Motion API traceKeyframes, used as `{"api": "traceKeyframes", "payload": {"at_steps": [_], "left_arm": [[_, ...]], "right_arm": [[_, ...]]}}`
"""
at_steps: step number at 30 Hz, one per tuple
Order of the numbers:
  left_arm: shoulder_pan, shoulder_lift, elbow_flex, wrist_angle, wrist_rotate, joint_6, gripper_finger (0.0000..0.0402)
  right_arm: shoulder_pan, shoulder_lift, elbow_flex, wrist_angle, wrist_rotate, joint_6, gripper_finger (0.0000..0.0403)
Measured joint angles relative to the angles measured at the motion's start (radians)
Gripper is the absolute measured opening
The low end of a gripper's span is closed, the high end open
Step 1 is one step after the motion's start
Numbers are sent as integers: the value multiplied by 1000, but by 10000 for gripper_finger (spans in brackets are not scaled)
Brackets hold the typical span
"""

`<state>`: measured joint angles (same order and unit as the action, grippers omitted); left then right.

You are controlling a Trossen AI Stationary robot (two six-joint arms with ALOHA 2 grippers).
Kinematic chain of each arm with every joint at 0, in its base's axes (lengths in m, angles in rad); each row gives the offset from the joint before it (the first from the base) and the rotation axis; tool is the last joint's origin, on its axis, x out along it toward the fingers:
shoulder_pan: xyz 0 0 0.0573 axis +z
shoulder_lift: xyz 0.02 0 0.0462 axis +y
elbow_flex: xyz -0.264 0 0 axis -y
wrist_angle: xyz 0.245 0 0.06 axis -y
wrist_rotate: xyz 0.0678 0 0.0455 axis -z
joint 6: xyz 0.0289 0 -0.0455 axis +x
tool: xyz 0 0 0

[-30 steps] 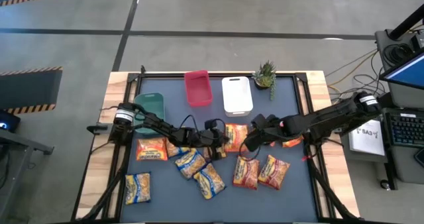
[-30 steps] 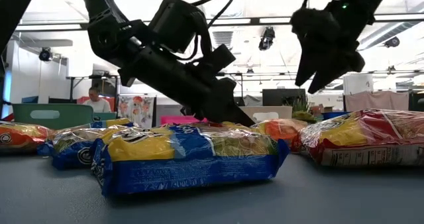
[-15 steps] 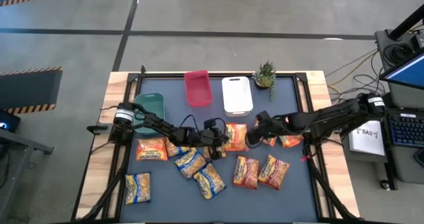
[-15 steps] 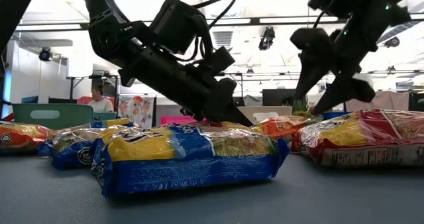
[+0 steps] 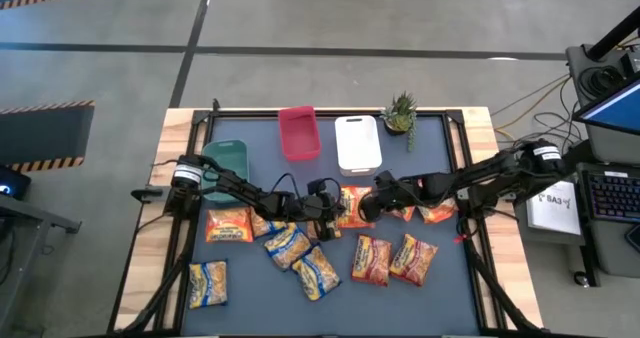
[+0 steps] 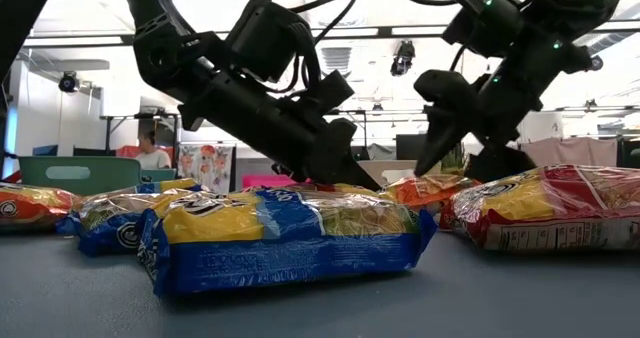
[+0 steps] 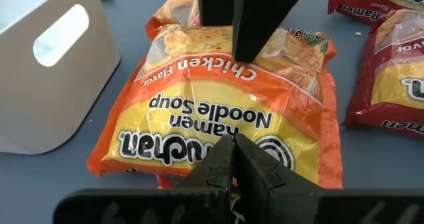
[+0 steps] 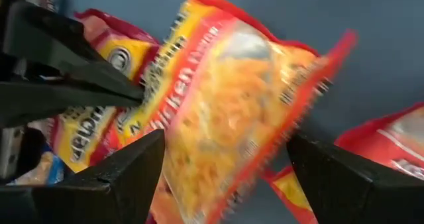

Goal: Sort Maruchan noodles
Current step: Put the orange noodle pack into the white bin

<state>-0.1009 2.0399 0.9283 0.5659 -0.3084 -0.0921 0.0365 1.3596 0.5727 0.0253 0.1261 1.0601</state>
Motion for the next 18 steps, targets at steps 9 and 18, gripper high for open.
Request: {"api": "traceKeyframes", "payload": {"at_steps": [9, 18], "left_arm": [[0, 0, -1, -1, 0, 0, 0], [-1, 0, -2, -6, 3, 0, 0]], "right_arm": [[-2, 68, -2, 164, 21, -25, 279], [-2, 79, -2, 220, 23, -65, 220]]}}
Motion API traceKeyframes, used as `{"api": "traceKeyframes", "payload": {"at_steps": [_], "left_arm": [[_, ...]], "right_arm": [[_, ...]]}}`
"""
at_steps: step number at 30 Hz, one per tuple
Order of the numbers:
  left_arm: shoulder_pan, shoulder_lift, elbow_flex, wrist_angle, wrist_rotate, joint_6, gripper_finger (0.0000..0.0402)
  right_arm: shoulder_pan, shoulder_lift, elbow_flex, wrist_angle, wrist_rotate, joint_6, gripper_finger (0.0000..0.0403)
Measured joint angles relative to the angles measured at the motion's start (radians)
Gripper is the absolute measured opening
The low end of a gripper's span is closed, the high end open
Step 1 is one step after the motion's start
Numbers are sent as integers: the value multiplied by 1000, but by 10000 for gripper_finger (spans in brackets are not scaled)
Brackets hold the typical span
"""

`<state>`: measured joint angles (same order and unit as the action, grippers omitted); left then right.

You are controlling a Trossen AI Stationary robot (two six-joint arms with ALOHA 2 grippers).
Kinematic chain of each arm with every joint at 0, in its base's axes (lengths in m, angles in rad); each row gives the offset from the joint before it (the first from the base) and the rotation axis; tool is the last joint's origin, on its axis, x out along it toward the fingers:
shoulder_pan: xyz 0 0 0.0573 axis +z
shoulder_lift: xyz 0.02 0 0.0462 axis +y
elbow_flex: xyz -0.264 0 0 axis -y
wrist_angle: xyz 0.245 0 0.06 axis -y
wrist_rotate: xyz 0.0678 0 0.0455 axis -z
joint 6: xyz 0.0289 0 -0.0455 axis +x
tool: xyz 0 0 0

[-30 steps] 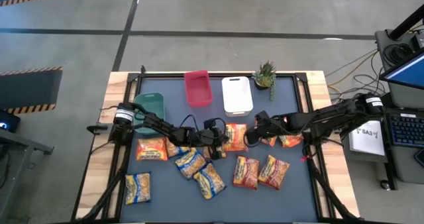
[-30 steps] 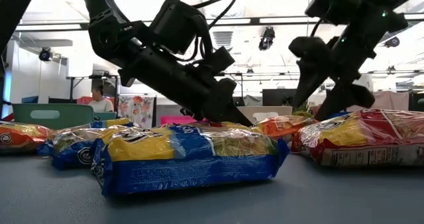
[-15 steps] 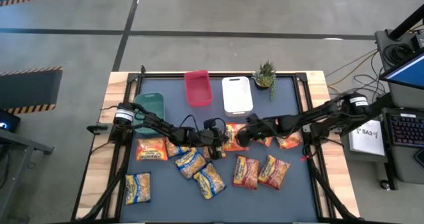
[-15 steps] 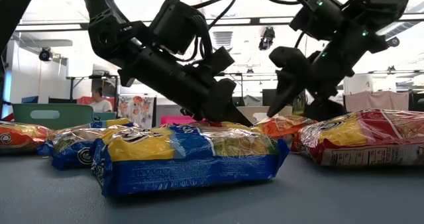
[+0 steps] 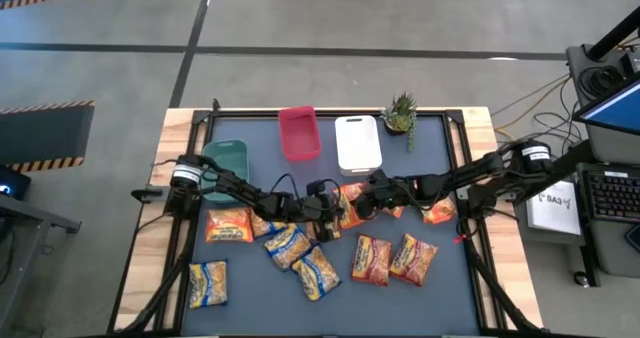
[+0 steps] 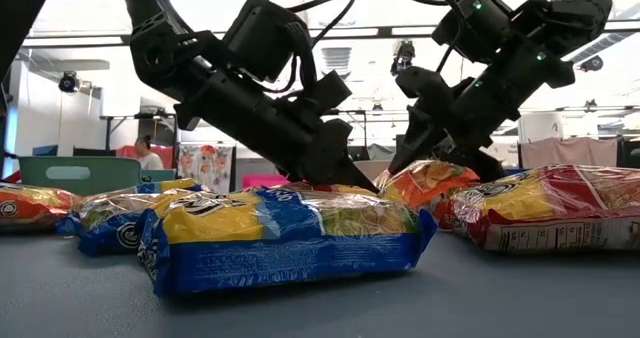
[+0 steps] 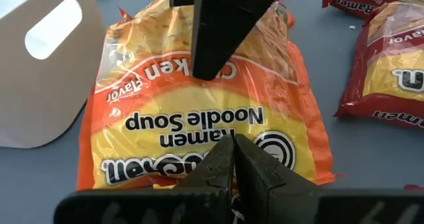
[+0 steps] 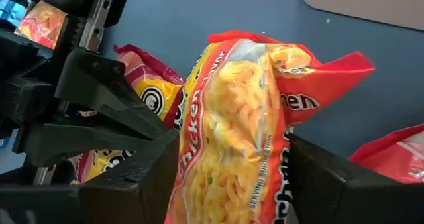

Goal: Sort Maruchan noodles
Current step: Put the orange noodle pack into the white bin

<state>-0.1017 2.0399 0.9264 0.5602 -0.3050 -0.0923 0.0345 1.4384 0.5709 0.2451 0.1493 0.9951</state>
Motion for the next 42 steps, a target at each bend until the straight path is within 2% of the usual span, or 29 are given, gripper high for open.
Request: {"api": "traceKeyframes", "payload": {"at_steps": [14, 23, 33, 42], "left_arm": [[0, 0, 0, 1, 0, 1, 0], [-2, -35, -2, -26, 0, 27, 0], [-4, -190, -3, -201, -10, 97, 0], [-7, -422, -9, -348, -32, 174, 0]], "right_arm": [[1, 0, 1, 9, -4, -3, 136], [3, -11, 3, 9, -1, -18, 126], [4, -31, 7, 11, 0, -57, 118], [3, -47, 7, 32, 7, -67, 117]]}}
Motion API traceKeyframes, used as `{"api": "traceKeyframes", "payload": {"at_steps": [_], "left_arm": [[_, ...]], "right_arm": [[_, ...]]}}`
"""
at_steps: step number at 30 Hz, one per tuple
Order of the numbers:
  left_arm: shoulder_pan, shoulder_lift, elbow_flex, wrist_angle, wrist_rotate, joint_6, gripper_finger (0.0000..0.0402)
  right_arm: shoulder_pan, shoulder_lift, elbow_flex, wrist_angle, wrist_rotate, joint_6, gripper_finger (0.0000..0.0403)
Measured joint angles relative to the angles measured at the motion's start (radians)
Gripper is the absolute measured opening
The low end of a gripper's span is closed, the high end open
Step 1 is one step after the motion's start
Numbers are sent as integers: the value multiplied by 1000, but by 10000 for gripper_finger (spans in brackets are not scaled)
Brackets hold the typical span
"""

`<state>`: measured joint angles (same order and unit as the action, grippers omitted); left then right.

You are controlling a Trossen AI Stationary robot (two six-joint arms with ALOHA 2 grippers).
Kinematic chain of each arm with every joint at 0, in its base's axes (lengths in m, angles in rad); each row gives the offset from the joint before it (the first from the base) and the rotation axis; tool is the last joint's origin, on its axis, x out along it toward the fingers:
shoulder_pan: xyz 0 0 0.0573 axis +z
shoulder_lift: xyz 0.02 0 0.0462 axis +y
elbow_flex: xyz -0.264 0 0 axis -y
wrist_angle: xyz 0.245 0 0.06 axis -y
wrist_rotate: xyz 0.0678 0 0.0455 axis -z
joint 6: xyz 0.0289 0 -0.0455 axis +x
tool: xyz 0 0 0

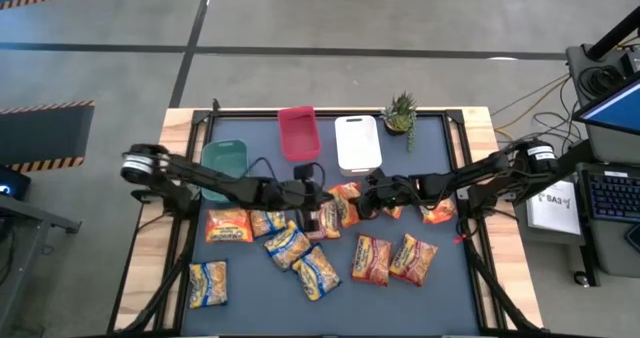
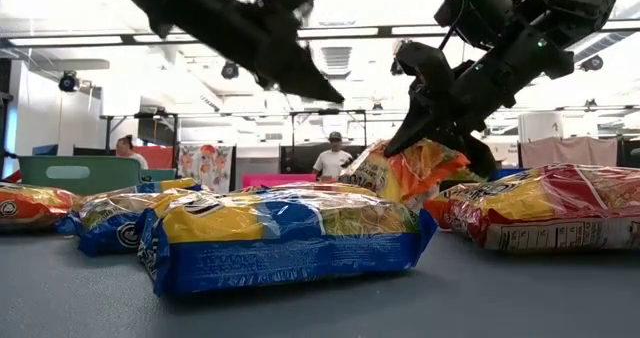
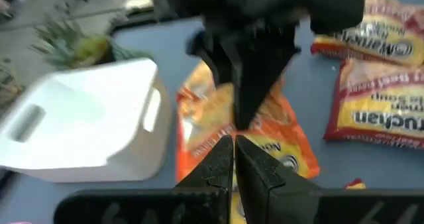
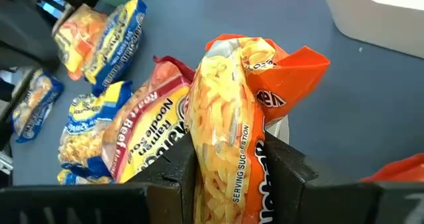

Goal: Sort Maruchan noodles
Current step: Put the orange noodle pack into the white bin

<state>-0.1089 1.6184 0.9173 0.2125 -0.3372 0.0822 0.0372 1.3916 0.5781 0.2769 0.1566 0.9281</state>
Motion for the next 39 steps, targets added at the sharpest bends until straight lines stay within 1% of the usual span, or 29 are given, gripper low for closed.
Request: {"api": "traceKeyframes", "payload": {"at_steps": [2, 5, 10, 13, 16, 20, 26, 30, 36, 39], "left_arm": [[0, -57, -2, -42, -19, 12, 0], [0, -136, -7, -106, -22, 29, 0], [0, -251, -37, -160, -23, 41, 0], [0, -323, -77, -168, -25, 45, 0], [1, -396, -109, -169, -75, 56, 0], [2, -481, -161, -174, -148, 56, 0], [2, -559, -210, -167, -162, 56, 0], [2, -570, -222, -174, -162, 56, 0], [1, -568, -223, -189, -164, 65, 0], [1, -568, -223, -217, -200, 63, 0]], "right_arm": [[0, -17, 0, -2, 0, -2, 117], [0, -52, 0, 16, 1, -11, 117], [0, -125, 23, 13, 25, -58, 117], [-2, -154, 59, 4, 27, -96, 117], [-14, -167, 127, -60, 28, -141, 117], [-39, -160, 253, -250, 72, -198, 117], [-117, -105, 492, -617, 125, -233, 117], [-186, -44, 647, -844, 134, -234, 117], [-312, 77, 827, -1074, 132, -228, 117], [-368, 143, 884, -1159, 128, -198, 117]]}}
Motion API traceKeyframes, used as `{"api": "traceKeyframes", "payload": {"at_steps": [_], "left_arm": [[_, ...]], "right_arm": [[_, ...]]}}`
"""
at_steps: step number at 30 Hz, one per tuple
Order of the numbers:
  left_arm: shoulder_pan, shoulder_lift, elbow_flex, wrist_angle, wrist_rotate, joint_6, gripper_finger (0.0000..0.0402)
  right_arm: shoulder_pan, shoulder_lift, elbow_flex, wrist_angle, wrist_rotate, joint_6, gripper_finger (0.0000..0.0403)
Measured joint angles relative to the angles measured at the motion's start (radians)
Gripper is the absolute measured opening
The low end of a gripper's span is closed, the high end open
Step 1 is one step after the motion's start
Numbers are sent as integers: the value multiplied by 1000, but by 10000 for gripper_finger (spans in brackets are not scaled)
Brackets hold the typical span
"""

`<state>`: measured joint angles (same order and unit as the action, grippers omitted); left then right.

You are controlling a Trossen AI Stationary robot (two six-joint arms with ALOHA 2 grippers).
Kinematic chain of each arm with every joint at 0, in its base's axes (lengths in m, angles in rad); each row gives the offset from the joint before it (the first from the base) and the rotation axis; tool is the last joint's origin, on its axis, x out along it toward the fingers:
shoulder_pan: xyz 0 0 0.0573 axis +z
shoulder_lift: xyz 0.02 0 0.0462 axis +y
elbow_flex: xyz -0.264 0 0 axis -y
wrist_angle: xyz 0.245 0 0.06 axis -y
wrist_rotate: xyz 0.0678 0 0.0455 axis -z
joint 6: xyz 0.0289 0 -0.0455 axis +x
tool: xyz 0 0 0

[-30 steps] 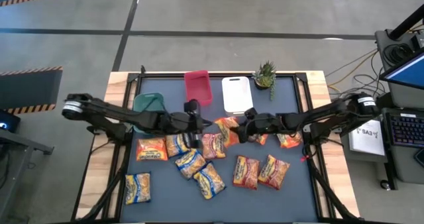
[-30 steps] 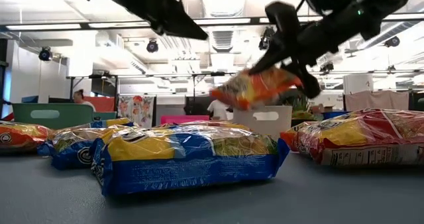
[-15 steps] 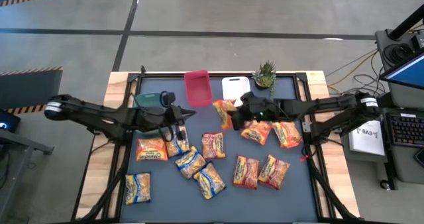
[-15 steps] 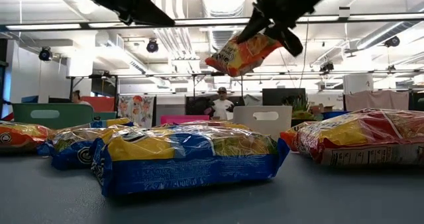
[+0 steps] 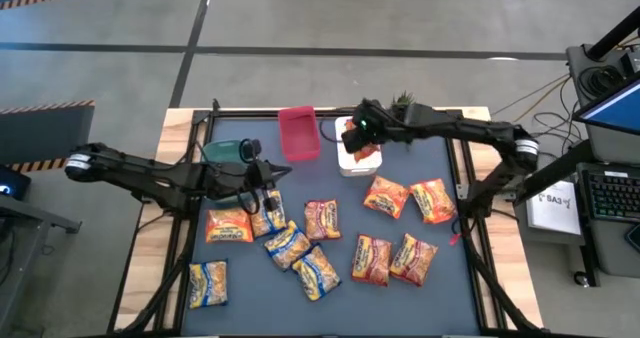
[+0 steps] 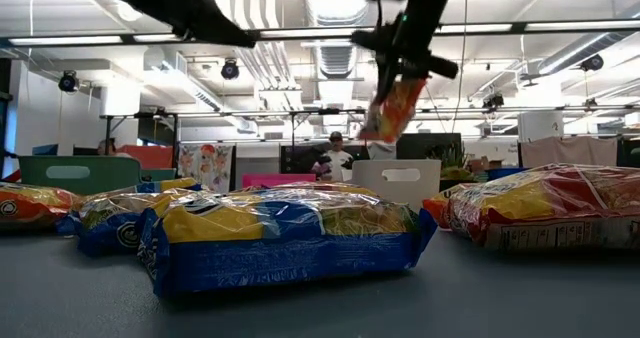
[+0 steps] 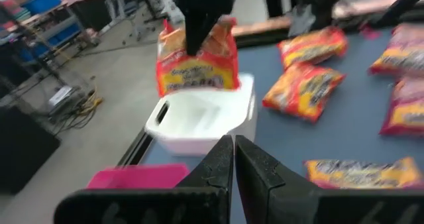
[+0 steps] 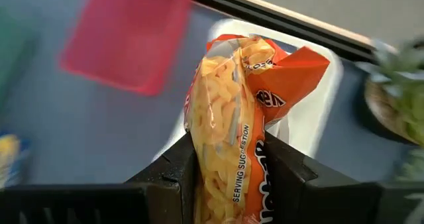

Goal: Sort Maruchan noodles
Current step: Put the orange noodle pack into the white bin

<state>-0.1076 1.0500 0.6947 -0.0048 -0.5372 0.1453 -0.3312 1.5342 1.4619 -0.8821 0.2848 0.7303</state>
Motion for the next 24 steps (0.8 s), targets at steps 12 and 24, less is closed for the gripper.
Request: {"api": "traceKeyframes", "payload": {"at_steps": [12, 24], "left_arm": [[0, 1, 0, -96, -28, -1, 0], [0, 1, 0, -103, -32, 3, 0]], "right_arm": [[-71, 259, 120, -18, -57, 58, 118], [-68, 402, 209, -62, -48, 60, 118]]}}
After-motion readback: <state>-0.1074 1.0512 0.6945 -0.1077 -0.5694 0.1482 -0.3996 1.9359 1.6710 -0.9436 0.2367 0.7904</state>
